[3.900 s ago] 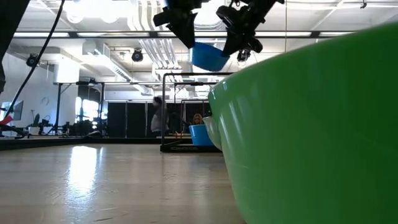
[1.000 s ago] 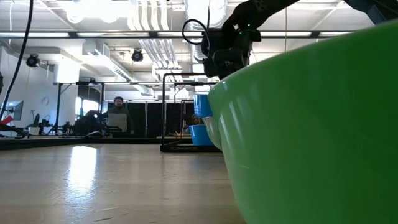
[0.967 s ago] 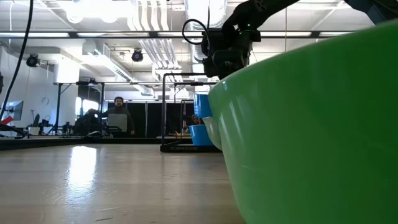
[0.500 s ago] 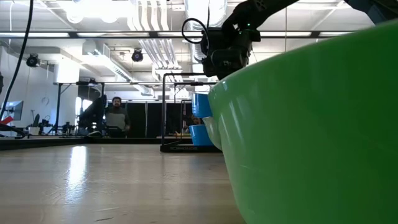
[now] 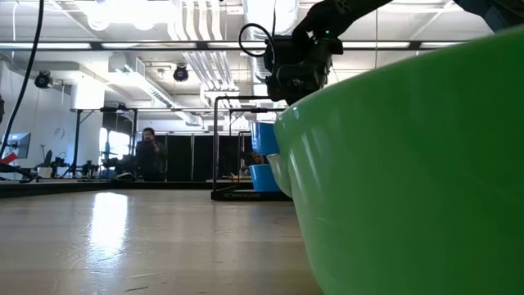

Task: Pick & Place Mini bowls
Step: Stack the left blue bowl on the blue bowl on the shelf

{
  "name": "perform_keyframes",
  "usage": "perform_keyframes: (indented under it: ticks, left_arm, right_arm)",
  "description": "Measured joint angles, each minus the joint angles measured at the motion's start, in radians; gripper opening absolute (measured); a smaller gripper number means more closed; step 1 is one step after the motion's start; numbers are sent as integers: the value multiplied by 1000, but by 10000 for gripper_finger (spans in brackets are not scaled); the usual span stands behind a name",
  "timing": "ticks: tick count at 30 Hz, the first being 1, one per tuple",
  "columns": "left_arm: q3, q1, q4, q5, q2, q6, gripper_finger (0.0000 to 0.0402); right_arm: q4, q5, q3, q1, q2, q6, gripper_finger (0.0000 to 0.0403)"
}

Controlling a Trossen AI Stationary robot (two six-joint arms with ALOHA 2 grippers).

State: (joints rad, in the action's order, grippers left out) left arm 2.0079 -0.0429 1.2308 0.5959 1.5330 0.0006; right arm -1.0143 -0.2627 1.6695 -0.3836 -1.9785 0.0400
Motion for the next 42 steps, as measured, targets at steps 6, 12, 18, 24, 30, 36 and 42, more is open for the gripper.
perform_keyframes:
  ticks: [6,12,18,24,30,36,42]
  left_arm:
    - [0,0,0,0,0,24,78]
    - [0,0,0,0,0,36,78]
    - [0,0,0,0,0,37,78]
    - [0,0,0,0,0,37,78]
    - [0,0,0,0,0,38,78]
    - [0,0,0,0,0,53,78]
    - [0,-1,0,0,0,57,78]
  right_arm:
    - [-5,-1,0,0,0,18,21]
    - [-6,-1,0,8,0,20,68]
    - [-7,-3,2,19,0,7,103]
    - [-5,-1,34,17,7,10,110]
    - [6,0,55,22,8,8,97]
    - [8,-1,47,24,0,9,43]
    - [25,0,24,23,-16,-13,9]
